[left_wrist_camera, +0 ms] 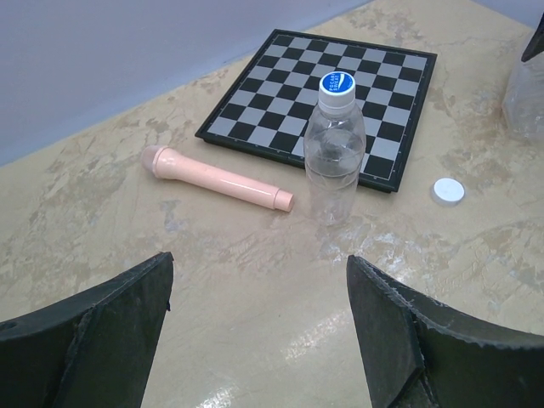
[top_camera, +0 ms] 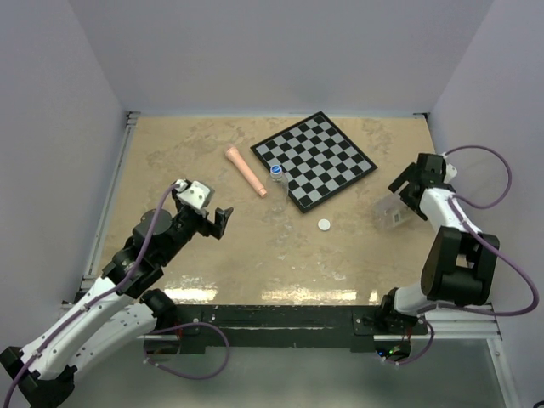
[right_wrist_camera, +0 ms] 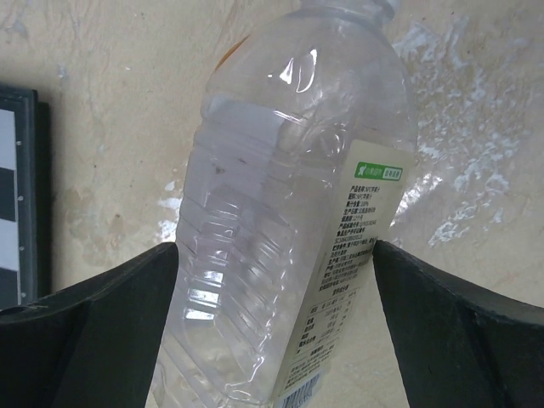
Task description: Screw on the bottle caps
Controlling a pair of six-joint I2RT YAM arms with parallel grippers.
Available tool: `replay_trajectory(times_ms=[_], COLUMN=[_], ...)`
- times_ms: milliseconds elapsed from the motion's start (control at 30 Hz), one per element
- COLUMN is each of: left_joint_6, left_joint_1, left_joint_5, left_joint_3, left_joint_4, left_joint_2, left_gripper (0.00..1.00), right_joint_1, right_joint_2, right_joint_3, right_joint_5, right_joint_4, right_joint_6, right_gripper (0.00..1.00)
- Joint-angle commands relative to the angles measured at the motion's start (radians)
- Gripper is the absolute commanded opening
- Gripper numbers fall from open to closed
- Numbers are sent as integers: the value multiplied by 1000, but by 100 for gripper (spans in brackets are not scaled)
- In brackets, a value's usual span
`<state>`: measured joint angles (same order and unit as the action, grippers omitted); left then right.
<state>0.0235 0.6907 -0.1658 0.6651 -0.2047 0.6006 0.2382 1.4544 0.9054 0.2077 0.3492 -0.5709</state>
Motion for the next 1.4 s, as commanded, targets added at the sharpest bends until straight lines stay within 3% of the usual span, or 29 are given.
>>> replay_trajectory(times_ms=[0,267,500,767,1067,1367], left_joint_6=[23,23,24,26,26,27], left_joint_1=[-13,-19,-20,-22,-22,-22], left_joint_5=[22,25,37,38,48,49], left_joint_3=[-2,-5,-5,-5,-7,-9], left_joint_4=[33,33,37,37,39,39], left_joint_2=[2,7,13,14,10,5], left_gripper=[87,87,87,87,87,87], right_joint_1=[-100,-231,-257,-257,-175,-143], right_joint_2=[115,271,244,251,213,281], right_joint_3=[124,259,381,533,484,443], right_joint_5=[237,392,421,346,239,173], right_joint_4=[115,197,278,321,252,208], right_joint_6=[71,52,80,89,54,-1], right_gripper=[99,99,99,98,98,99])
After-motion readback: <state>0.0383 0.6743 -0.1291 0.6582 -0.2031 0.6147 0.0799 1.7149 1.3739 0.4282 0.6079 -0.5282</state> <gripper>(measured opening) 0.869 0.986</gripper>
